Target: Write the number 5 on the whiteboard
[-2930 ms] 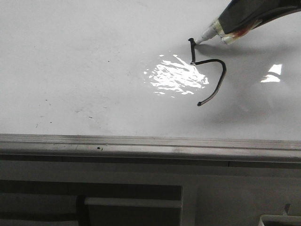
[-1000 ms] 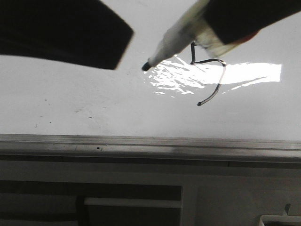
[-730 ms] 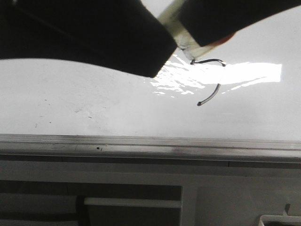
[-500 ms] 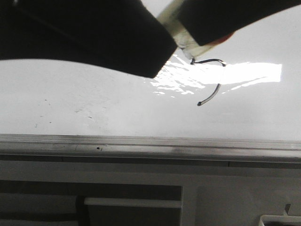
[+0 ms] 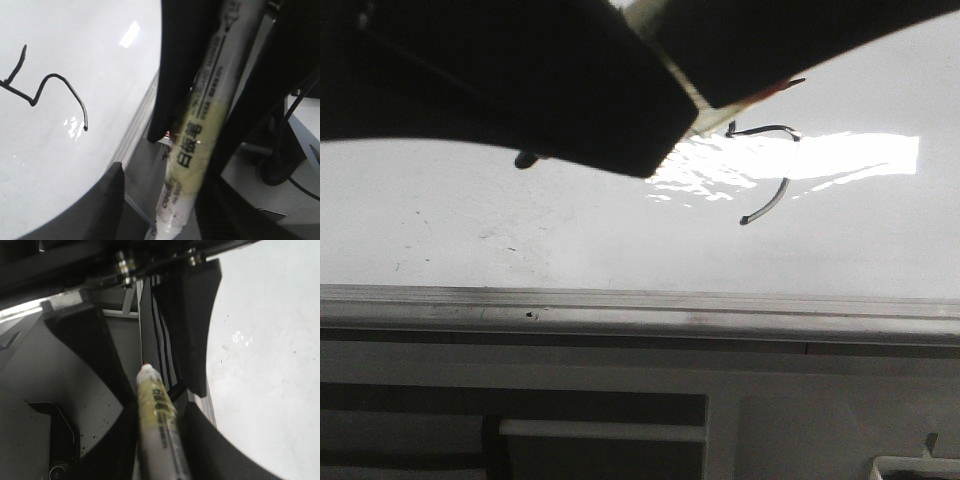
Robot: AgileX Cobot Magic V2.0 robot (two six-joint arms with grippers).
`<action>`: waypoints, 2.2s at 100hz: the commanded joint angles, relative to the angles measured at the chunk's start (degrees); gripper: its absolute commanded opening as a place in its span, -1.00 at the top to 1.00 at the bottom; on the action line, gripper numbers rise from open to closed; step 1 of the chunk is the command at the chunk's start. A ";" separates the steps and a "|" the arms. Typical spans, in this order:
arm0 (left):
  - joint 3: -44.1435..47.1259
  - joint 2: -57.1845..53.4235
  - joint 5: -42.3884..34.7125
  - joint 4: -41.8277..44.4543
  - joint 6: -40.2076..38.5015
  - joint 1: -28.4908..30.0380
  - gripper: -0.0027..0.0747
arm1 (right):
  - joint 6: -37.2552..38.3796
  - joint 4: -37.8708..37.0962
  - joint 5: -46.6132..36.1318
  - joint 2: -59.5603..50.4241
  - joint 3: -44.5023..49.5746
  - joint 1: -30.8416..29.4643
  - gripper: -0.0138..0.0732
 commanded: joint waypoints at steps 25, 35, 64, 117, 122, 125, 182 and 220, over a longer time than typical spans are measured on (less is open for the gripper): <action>-2.16 2.03 -4.96 0.40 -0.06 -0.36 0.55 | -0.60 0.89 -0.75 -0.45 -1.56 0.20 0.80; -2.16 2.03 -6.03 0.40 -0.06 -0.36 0.55 | -0.60 0.89 -0.38 -0.45 -1.56 0.20 0.80; -2.16 2.03 -6.65 0.40 -0.06 -0.36 0.55 | -0.60 0.89 1.04 1.26 -1.32 0.20 0.80; -2.16 2.03 -3.81 -0.73 -0.06 -0.36 0.98 | -0.60 3.06 0.69 2.41 -1.32 0.20 0.80; -2.16 2.03 -3.81 -0.73 -0.06 -0.36 0.98 | -0.60 3.06 0.66 2.41 -1.32 0.20 0.77; -2.16 2.03 -3.81 -0.73 -0.06 -0.36 0.98 | -0.60 3.06 0.55 2.41 -1.32 0.20 0.73; -2.16 2.39 -3.95 -0.86 -11.22 4.83 0.98 | -0.23 3.06 -5.68 -4.12 -1.32 -3.88 -0.51; -2.16 5.40 -12.98 -2.00 -26.67 11.54 0.98 | 3.71 3.06 -5.74 -15.11 -1.32 -14.25 0.83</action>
